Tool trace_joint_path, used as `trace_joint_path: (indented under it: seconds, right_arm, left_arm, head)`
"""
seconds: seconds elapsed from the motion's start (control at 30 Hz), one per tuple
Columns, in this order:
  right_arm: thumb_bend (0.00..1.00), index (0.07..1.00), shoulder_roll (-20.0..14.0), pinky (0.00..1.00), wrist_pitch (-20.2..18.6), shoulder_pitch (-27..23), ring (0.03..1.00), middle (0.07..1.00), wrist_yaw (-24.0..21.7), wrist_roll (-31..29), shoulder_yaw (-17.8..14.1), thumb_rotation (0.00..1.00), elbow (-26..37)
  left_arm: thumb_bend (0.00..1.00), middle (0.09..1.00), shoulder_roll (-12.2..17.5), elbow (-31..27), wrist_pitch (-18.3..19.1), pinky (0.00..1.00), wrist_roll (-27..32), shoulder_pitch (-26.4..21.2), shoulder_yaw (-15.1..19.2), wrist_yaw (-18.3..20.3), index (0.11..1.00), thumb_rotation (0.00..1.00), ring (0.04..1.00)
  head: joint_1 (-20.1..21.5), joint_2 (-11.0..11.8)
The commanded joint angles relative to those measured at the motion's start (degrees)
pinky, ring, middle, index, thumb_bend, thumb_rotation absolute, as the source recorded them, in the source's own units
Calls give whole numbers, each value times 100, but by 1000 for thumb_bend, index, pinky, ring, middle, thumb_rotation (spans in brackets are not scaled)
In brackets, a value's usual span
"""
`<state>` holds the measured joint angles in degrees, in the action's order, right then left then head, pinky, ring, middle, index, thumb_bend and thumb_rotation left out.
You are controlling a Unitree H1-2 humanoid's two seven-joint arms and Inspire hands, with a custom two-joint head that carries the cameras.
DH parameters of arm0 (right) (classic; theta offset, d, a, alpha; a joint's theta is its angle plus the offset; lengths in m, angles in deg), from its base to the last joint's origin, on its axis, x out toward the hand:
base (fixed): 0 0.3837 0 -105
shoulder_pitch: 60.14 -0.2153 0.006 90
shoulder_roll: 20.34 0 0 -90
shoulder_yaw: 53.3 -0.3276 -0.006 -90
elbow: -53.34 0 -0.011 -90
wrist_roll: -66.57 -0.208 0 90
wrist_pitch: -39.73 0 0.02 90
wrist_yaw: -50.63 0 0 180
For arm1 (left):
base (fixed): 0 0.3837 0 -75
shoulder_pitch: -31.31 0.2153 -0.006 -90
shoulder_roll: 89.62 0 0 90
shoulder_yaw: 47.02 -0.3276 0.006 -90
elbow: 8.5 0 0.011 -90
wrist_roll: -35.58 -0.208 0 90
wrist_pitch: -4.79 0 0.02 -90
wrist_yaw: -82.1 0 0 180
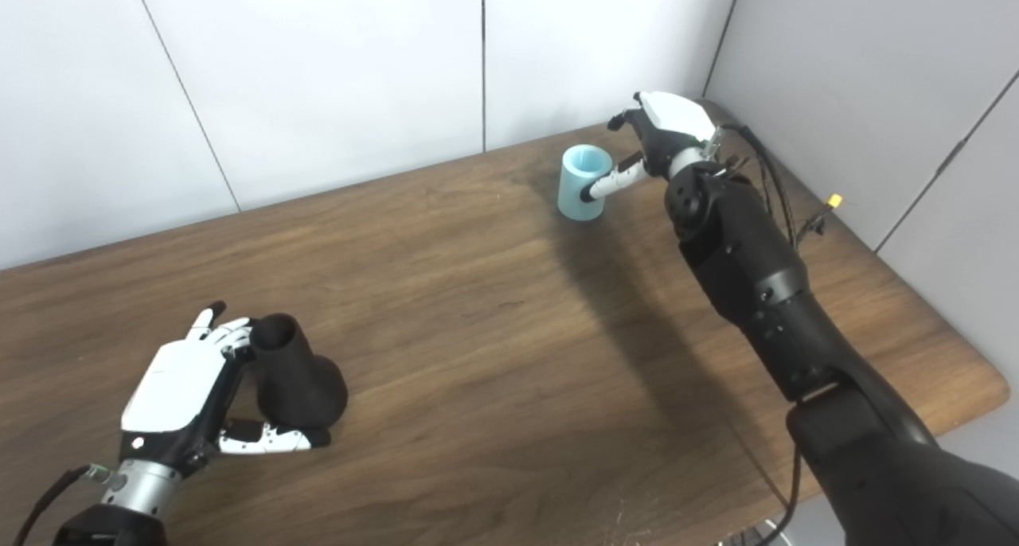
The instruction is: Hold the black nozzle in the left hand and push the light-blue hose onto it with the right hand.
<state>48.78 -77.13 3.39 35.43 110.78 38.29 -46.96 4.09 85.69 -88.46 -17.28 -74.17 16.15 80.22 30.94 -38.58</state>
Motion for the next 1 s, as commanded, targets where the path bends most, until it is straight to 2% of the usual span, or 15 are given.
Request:
trace_joint_path:
  seconds: [0.0,0.2,0.43,0.53,0.7,0.97]
  right_arm:
    - [1000,762,-104,914,7,-268,1000,1000,174,-17,-45,405,45]
    - [1000,722,-70,917,152,-309,1000,999,410,-227,21,410,-249]
    - [1000,720,15,908,3,-343,1000,1000,358,-214,96,446,-212]
    - [1000,720,67,920,-1,-363,1000,1000,288,-237,50,421,-184]
    - [977,703,134,915,-1,-390,1000,986,300,-211,8,356,-168]
    - [927,675,117,877,20,-378,995,955,470,-237,35,361,-203]
  left_arm:
    - [525,740,242,138,144,1000,-230,102,-51,343,480,53,842]
    - [525,738,206,210,145,1000,-270,97,-75,281,479,53,845]
    - [525,738,224,171,166,1000,-264,93,-92,351,479,54,846]
    - [525,741,219,142,192,1000,-264,106,-93,385,480,54,851]
    - [525,731,218,193,116,1000,-326,121,-121,215,480,52,834]
    - [524,736,206,79,170,1000,-271,162,-130,393,480,52,842]
  head:
    - [-5,-8]
    - [-8,-30]
    - [-28,-51]
    - [-39,-64]
    - [-31,-68]
    - [-45,-83]
